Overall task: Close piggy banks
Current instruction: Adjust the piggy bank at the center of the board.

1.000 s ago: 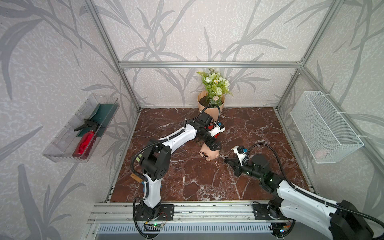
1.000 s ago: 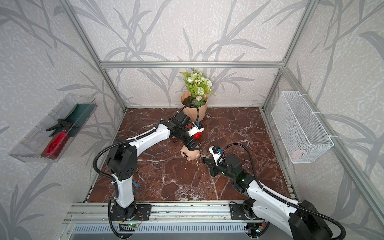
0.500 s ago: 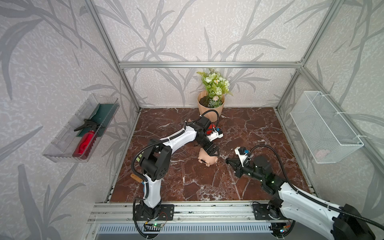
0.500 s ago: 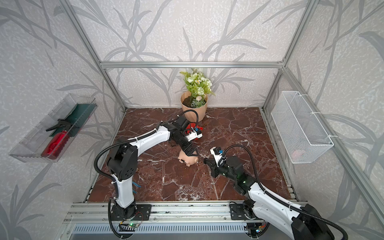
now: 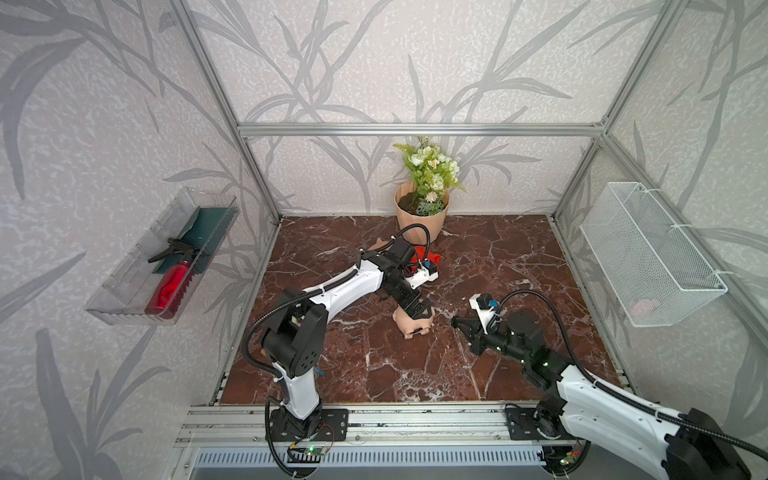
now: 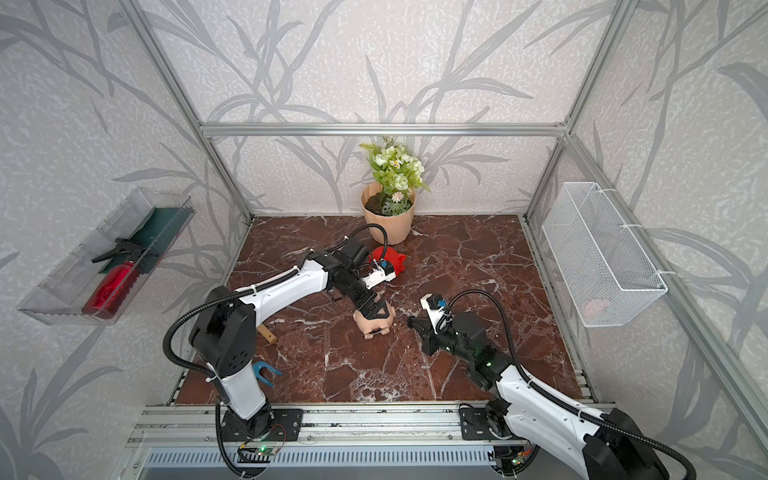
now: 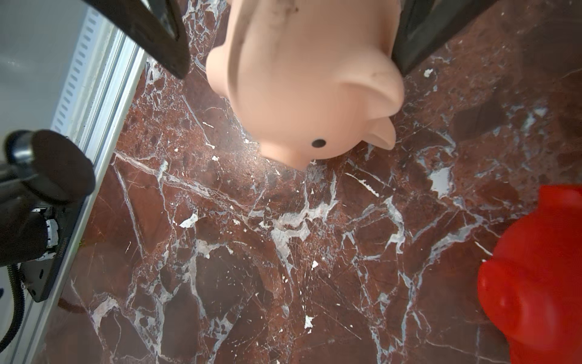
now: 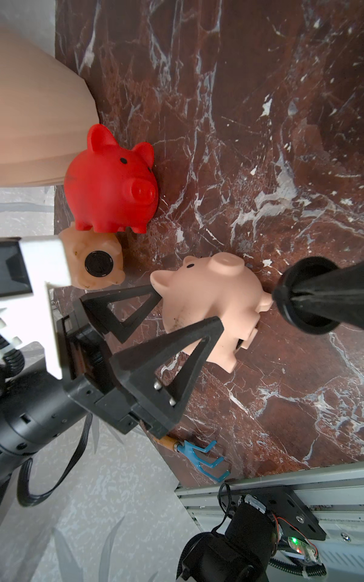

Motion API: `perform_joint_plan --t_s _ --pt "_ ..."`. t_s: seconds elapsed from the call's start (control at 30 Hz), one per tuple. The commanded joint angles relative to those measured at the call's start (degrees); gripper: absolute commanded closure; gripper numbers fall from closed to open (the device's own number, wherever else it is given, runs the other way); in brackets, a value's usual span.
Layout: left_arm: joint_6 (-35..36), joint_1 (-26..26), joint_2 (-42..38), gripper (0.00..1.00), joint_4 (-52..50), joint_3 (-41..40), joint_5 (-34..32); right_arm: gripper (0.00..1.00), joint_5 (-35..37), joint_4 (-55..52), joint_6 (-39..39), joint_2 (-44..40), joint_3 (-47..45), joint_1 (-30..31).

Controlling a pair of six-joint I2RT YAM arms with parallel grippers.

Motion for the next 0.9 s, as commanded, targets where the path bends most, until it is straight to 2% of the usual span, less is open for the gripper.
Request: perform_joint_plan --t_s 0.0,0.3,0.47,0.87 --pt "-0.45 -0.16 -2.45 0.01 -0.04 -0.64 -1.88 1.0 0.41 0.04 0.92 -0.93 -0.47 0.25" --pt "-0.03 -2.5 -4.33 0.01 -1.91 -2.28 -8.06 1.0 1.24 -0.93 1.09 -2.86 -0.68 0.18" --pt "1.1 -3.42 -1.68 0.01 -4.67 -1.23 -12.85 1.0 1.29 -0.93 0.83 -2.52 -0.53 0.22" --pt "1.74 -4.13 1.47 0.01 -7.72 0.61 -13.41 1.0 1.3 -0.84 0.38 -1.44 -0.14 0.18"
